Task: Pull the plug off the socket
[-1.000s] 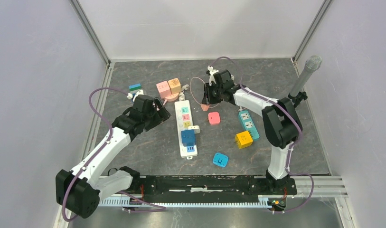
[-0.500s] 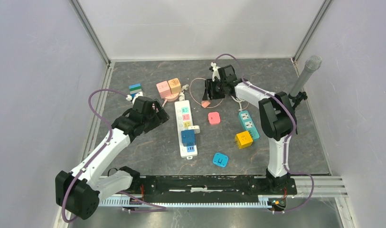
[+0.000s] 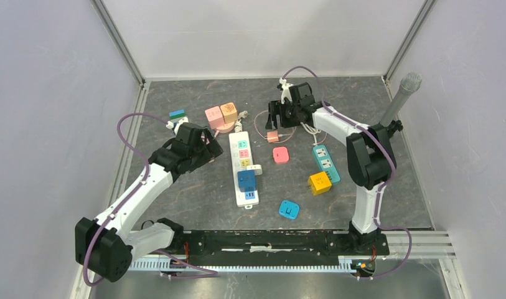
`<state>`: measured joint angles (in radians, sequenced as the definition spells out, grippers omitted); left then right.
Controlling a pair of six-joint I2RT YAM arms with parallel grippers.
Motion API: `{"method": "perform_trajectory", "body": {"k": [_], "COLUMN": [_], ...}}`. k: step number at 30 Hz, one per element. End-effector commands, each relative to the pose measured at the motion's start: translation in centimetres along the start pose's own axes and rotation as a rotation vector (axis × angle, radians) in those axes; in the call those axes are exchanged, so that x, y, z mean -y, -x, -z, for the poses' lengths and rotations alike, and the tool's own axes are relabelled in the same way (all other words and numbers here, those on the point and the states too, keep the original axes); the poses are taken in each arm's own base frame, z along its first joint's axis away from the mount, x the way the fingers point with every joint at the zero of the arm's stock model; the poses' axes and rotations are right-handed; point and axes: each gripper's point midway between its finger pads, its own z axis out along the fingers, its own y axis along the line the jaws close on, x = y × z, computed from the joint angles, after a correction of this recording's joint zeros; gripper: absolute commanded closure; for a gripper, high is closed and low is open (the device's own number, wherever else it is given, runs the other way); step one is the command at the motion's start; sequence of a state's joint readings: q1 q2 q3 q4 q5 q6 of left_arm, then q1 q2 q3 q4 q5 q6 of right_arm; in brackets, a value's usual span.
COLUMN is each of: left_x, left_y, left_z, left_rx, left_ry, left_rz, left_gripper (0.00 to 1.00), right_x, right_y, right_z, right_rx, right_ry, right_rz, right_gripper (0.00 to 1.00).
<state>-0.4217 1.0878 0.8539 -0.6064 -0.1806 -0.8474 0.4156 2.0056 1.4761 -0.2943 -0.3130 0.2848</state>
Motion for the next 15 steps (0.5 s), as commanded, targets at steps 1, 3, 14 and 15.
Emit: {"method": "perform_trajectory", "body": {"k": [1,3,14,15], "left_x": [0.8,0.8,0.6,0.7], "left_y": [1.8,1.8,2.1,2.0], "left_z": [0.5,0.5,0.6,0.5], "left_rx": [0.05,0.05,0.05,0.046], "left_ry": [-0.008,-0.006,-0.003,-0.013], "left_rz": [-0.002,-0.004,0.008,0.005], "left_gripper": [0.0,0.0,0.0,0.0], "right_x": [-0.1,0.5,1.2,1.3], "right_y": [3.4,4.0,7.7,7.7], "right_z": [4.1,4.9,11.6,12.4], "right_rx": [0.127,0.154,0.396,0.421], "right_ry": [-0.085,-0.129,-0.289,-0.302], "right_rz": [0.063,0.08,0.067,0.055], "right_gripper": [0.17,0.16,0.17,0.18]}}
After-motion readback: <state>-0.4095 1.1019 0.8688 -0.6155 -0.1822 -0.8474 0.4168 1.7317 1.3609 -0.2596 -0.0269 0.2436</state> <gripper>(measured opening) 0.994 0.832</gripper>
